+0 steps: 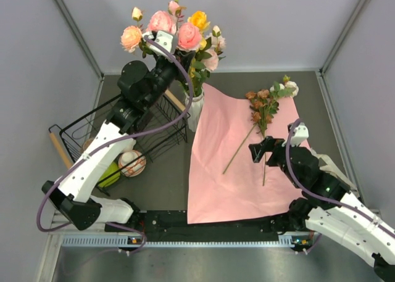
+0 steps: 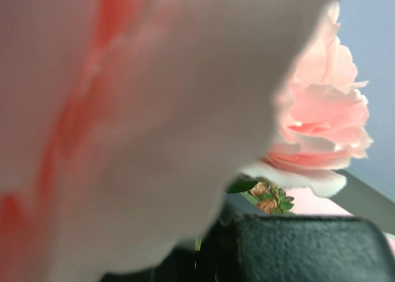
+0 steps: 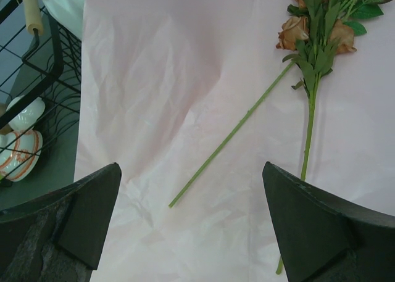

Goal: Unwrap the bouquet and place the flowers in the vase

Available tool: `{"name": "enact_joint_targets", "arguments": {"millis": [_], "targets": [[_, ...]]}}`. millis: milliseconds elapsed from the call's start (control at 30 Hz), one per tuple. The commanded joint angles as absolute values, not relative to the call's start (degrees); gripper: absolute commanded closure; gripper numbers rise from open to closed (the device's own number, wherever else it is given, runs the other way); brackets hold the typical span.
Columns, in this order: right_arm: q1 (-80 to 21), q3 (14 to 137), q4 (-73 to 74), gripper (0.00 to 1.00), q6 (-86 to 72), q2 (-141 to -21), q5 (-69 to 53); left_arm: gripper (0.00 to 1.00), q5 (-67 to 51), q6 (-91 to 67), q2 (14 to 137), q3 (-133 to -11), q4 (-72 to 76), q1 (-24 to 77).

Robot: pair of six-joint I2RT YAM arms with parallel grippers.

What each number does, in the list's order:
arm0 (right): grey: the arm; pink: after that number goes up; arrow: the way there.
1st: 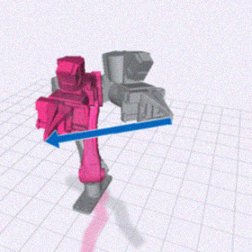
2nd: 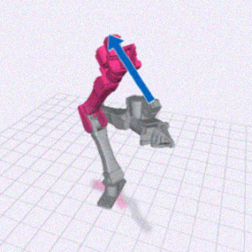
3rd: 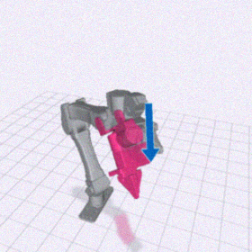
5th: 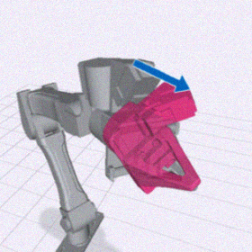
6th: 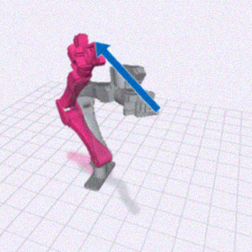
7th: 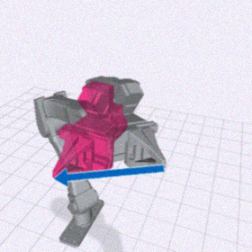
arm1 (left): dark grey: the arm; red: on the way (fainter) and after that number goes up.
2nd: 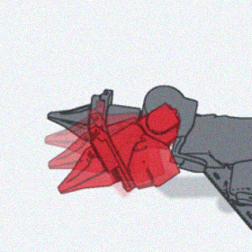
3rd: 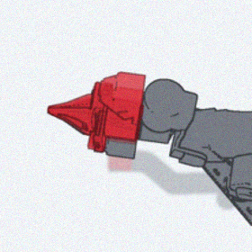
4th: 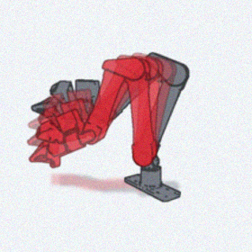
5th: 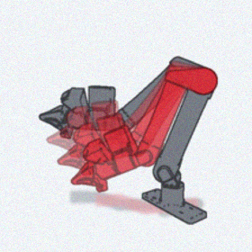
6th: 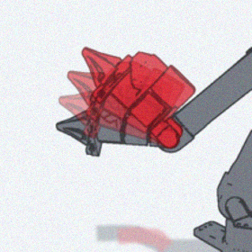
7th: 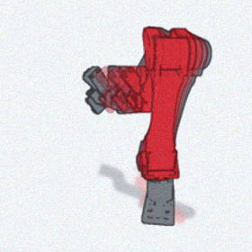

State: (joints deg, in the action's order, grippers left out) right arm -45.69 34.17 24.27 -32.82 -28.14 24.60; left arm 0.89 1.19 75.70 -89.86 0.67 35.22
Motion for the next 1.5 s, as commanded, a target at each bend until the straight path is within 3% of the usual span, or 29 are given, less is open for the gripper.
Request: {"name": "enact_joint_targets", "arguments": {"millis": [0,1000,1100,1267,1367,1467], "targets": [[-46.1,35.0,23.7,0.01,-32.8,-29.2,25.9,1.0,0.3,1.5,75.6,-87.3,5.2,35.0],[-46.0,34.5,21.8,0.01,-33.8,-34.3,23.4,1.0,2.7,-3.3,77.3,-67.4,14.9,34.9],[-46.1,34.5,21.8,0.01,-34.4,-34.7,23.0,0.89,4.7,-3.7,76.9,-67.4,14.2,35.0],[-44.0,35.2,22.8,0.01,-36.0,-37.3,22.1,0.53,3.8,-5.8,75.7,-69.3,10.6,34.9],[-41.4,35.7,23.5,0.01,-36.7,-40.1,20.4,0.4,3.9,-6.9,74.5,-70.0,8.2,34.9],[-36.6,36.6,25.3,0.01,-37.7,-43.3,17.9,0.32,3.4,-8.2,72.3,-70.2,6.0,34.9]]}}
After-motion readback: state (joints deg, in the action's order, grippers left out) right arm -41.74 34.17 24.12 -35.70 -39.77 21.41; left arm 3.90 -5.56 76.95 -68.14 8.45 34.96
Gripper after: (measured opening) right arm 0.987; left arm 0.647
